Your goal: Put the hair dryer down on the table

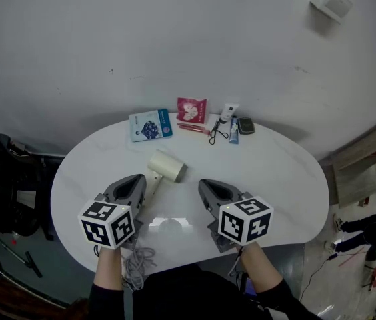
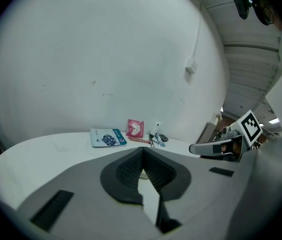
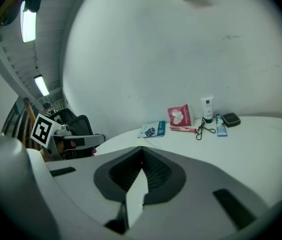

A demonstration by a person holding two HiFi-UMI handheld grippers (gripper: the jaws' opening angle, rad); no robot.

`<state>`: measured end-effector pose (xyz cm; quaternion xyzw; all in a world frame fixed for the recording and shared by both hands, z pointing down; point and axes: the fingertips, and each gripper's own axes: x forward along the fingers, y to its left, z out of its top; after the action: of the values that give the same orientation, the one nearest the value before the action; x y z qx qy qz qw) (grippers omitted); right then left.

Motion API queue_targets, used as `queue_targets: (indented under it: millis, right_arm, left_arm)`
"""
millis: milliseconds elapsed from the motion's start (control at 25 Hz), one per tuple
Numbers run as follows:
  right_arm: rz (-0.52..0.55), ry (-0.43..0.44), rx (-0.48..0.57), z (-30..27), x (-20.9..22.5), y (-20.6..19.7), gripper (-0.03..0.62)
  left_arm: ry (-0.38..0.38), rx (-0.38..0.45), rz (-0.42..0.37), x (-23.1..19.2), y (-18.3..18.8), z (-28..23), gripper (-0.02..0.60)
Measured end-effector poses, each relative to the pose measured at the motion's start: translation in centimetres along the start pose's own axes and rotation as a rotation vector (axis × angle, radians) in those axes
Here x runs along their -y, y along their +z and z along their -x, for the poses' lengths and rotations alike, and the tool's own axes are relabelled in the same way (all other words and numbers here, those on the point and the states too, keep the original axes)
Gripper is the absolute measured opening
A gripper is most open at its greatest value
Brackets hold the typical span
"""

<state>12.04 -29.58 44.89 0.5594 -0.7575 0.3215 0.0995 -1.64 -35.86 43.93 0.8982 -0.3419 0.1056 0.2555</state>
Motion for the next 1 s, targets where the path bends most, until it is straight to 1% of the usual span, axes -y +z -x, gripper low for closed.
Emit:
queue_targets:
  millis: [280,520,1000]
  right_arm:
    - [0.022,0.039,0.028,1.3,-1.3,0.5,0.005]
    - [0.034,0.055,0.050,2.8,-1.9,0.9,0.005]
    - [0.023,0.089,0.078,5.1,-2.9,-0.2,0.005]
  left_arm:
    - [-0.023,0.050,0.000,1.2,0.6,2.1,0.009]
    - [-0.023,0.076,0.001,2.0,0.9,4.3,0.009]
    - [-0.030,0.115,-0.048,4.3,1.1,7.2,0.009]
